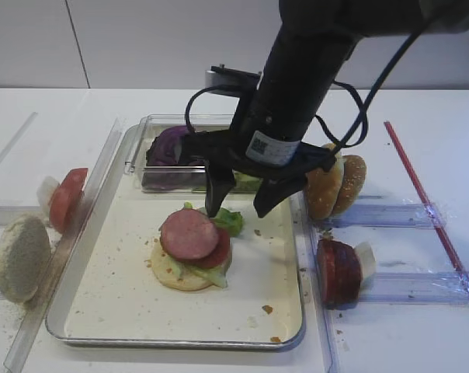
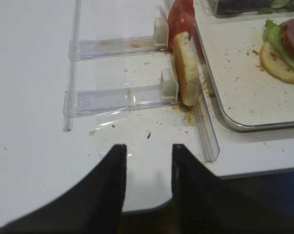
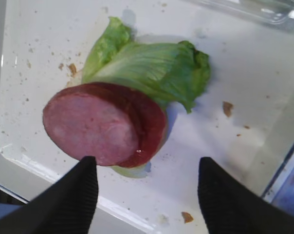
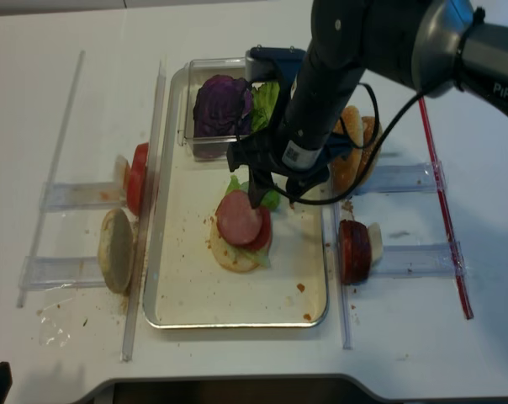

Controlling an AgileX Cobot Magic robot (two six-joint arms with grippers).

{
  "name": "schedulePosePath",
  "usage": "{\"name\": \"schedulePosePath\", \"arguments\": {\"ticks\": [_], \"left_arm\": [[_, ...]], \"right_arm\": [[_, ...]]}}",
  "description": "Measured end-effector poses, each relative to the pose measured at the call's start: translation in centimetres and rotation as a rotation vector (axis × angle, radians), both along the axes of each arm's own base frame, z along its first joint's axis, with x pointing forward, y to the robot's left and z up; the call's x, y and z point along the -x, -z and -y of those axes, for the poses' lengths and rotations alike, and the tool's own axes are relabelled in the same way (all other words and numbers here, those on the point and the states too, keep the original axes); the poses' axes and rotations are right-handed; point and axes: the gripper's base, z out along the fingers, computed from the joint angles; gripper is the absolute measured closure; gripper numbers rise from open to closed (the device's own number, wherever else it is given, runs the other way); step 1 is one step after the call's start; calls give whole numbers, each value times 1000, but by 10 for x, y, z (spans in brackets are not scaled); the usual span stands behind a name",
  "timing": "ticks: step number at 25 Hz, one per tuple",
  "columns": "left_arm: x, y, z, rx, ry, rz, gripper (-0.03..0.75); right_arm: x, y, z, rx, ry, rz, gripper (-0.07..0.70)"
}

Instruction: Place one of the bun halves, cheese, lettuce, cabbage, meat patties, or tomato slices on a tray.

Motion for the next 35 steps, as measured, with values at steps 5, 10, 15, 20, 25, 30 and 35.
{"name": "schedulePosePath", "arguments": {"ticks": [5,10,15,20,25,30,35], "left_arm": [[0,0,0,0,0,0,492],[0,0,0,0,0,0,492],[0,0,0,0,0,0,492],[0,0,0,0,0,0,492],[0,0,0,0,0,0,492],[0,0,0,0,0,0,492],[0,0,0,0,0,0,492]], "right_arm": [[-2,-17,2,43,20,-19,165],[-8,-34,5,96,56,18,165],[-12,-44,5,99,69,56,165],[-13,-45,5,101,70,61,165],[-13,-45,6,107,65,64,165],[-13,-45,6,111,49,72,165],[-15,-45,9,129,46,87,165]]}}
